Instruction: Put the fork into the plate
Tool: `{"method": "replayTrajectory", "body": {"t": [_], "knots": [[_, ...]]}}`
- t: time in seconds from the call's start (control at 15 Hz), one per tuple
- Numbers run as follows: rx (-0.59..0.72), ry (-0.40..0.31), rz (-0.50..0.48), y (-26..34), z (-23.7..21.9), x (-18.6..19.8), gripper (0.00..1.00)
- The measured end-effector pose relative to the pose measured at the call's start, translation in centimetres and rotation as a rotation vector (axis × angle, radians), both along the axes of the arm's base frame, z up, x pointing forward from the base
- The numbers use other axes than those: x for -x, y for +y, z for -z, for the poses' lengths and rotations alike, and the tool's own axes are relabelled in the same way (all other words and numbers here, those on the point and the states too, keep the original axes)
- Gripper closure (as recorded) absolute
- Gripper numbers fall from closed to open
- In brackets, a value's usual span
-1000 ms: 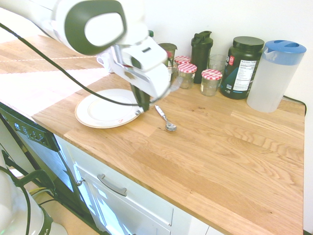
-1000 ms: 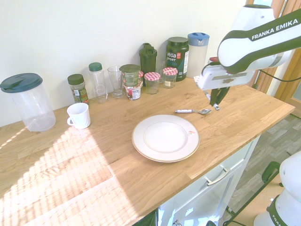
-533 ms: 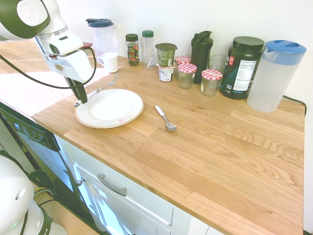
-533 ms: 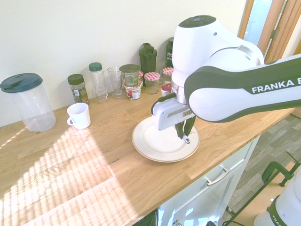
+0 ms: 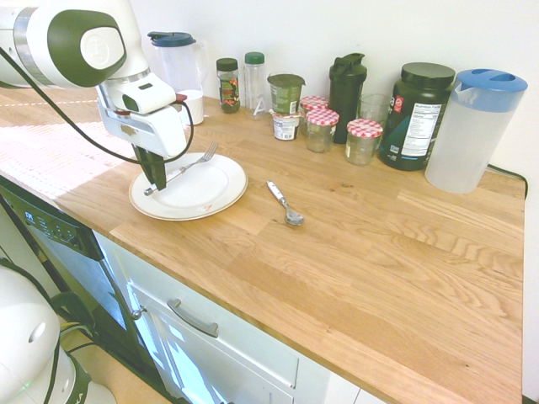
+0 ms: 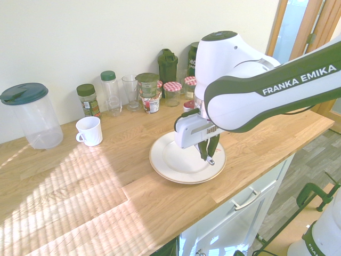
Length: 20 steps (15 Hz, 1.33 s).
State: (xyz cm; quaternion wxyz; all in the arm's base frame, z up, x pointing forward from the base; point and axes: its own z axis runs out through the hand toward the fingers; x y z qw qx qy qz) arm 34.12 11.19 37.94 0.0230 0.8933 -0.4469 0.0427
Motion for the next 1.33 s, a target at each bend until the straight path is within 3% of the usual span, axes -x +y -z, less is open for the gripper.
{"method": "replayTrajectory", "body": {"t": [0.67,0.73,1.33], "knots": [[0.003,0.05,-0.036,0.6,3.4,-0.8,1.0],[0.003,0.049,-0.039,0.7,3.5,-0.9,0.0],[-0.004,0.051,-0.062,1.5,3.6,-0.7,0.0]]}}
